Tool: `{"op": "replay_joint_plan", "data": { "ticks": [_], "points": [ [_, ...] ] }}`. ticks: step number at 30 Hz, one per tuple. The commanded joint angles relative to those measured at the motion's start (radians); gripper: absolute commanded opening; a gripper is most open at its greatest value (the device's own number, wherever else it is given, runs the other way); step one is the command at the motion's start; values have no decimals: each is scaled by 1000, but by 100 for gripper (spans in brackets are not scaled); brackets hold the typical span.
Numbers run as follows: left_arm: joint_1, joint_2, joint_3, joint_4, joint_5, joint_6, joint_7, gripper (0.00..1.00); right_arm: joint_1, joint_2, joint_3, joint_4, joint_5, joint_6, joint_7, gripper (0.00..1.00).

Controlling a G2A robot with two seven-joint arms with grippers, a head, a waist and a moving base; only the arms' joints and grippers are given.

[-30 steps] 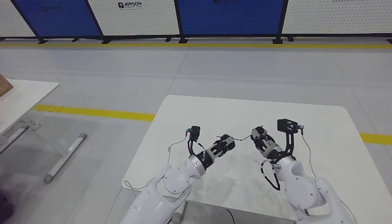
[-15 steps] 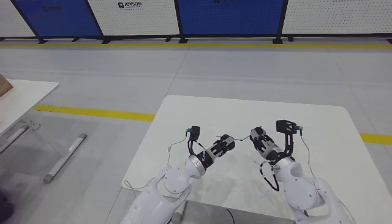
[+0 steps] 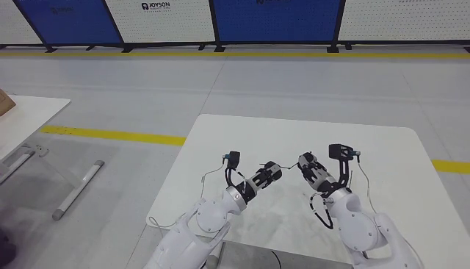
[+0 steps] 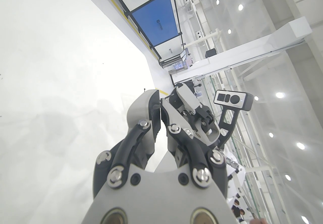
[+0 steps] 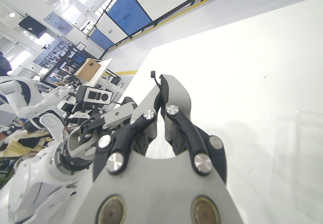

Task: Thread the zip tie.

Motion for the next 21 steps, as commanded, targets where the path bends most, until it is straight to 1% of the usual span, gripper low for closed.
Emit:
{"op": "replay_joint_plan", "data": {
  "ticks": [1,9,21],
  "points": [
    [0,0,0,0,0,0,0,0,-4,0,6,-5,4,2,-7,0],
    [0,0,0,0,0,0,0,0,-16,1,21,-20,11,-3,5,0],
    [0,0,0,0,0,0,0,0,-2,-3,13,-10,7,0,12,0]
  ]
}}
